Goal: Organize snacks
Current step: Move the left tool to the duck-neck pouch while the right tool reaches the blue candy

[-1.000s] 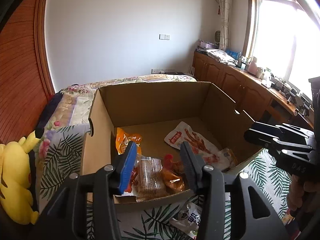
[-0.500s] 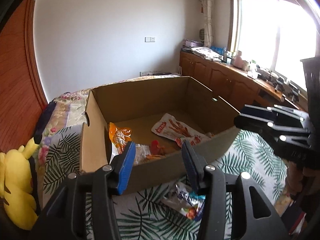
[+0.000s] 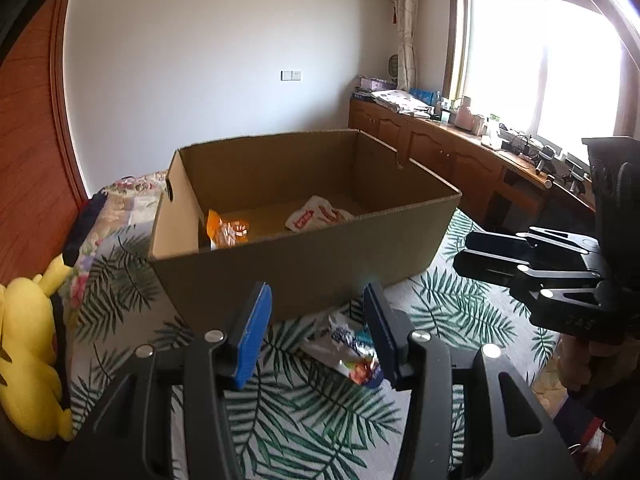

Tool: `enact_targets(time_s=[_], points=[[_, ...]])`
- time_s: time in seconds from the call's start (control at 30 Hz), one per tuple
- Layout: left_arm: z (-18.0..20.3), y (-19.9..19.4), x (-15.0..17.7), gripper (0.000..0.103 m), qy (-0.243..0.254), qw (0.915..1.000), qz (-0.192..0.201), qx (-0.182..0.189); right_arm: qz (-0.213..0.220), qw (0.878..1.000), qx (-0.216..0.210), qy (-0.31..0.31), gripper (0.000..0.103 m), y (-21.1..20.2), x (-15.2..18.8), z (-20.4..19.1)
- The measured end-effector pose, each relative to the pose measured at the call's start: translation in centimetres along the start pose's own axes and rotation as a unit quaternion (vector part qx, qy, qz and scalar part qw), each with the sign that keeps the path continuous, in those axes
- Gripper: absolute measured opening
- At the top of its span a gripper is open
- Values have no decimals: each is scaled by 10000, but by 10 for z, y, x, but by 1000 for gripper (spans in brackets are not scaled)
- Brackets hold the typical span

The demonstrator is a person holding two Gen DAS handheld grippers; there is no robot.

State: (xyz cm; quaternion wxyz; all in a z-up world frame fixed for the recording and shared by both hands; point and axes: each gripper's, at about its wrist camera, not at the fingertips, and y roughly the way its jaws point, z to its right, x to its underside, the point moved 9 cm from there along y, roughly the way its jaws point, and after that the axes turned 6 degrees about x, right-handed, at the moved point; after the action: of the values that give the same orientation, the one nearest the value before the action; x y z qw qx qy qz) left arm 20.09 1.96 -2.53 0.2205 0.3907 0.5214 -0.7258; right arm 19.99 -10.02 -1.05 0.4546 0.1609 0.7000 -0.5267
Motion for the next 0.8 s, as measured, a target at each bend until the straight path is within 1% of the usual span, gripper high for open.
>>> enact_targets(time_s=[0.3, 0.53, 0.73, 0.8], points=[[-9, 10, 31, 48, -54, 9997, -168, -139, -305, 9995, 49, 23, 37, 28, 25, -6], [-17, 19, 50, 48, -144, 9994, -258, -207, -689, 9973, 177, 172, 37, 67, 43, -12], [-23, 21, 59, 48, -230, 9990, -306, -246, -878, 9953, 200, 353, 37, 88, 46, -16], [-24, 21, 61, 48, -267, 9989, -307, -245, -903, 9948, 316, 353, 38, 93, 44, -14]])
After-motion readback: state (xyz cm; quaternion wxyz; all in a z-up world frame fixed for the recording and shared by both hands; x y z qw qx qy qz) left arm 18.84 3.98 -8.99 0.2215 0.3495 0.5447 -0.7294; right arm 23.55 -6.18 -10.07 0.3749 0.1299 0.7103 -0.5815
